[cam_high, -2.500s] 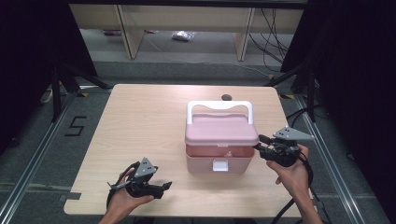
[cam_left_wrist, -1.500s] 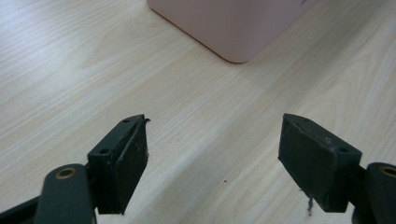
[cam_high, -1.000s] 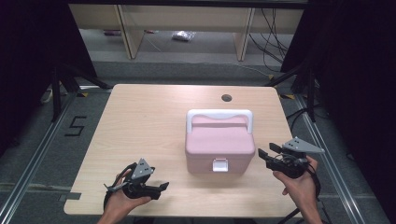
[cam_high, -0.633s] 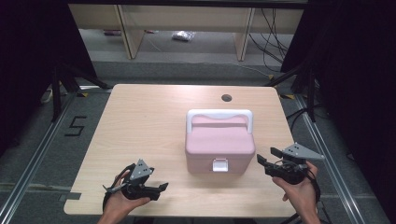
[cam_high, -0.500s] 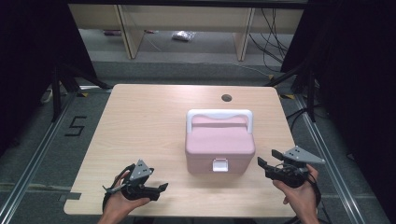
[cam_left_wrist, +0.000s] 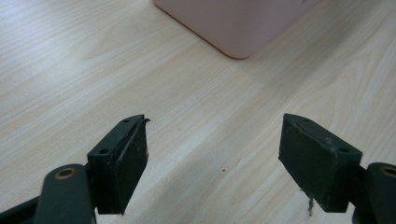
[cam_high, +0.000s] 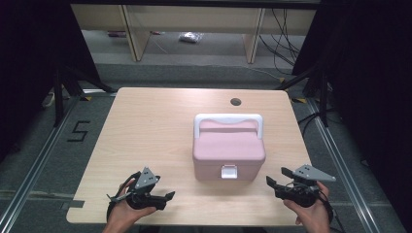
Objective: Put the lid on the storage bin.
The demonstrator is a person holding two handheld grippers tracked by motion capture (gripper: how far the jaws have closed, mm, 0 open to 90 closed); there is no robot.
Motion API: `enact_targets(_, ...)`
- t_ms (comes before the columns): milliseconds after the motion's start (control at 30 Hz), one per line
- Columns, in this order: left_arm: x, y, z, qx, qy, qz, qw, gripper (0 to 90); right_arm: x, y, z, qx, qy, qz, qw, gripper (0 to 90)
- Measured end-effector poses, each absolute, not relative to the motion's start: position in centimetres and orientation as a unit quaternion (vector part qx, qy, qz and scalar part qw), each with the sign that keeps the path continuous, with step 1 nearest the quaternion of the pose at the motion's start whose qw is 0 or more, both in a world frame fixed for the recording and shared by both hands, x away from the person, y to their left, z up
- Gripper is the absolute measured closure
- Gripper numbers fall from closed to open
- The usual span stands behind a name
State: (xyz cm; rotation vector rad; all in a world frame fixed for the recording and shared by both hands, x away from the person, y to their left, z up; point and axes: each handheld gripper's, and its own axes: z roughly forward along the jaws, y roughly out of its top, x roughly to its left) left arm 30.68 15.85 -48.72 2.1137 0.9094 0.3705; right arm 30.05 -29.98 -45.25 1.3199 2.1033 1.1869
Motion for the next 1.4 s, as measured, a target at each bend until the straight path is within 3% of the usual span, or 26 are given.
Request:
enact_targets(200, 30.3, 15.9, -48.7, 0.838, 0.352, 0.146, 0.39, 23.2, 29.8, -30.2, -46.1, 0.452, 0.762, 0.416, 0.205, 30.9)
enact_targets(700, 28.9, 15.1, -49.4, 0.837, 0.348, 0.138, 0.398, 22.8, 27.9, -28.7, -47.9, 0.465, 0.789, 0.373, 0.152, 22.7)
enact_targets(1400, 27.5, 14.3, -49.7, 0.846, 0.331, 0.137, 0.394, 20.7, 25.9, -27.6, -49.1, 0.415, 0.821, 0.366, 0.141, 17.0)
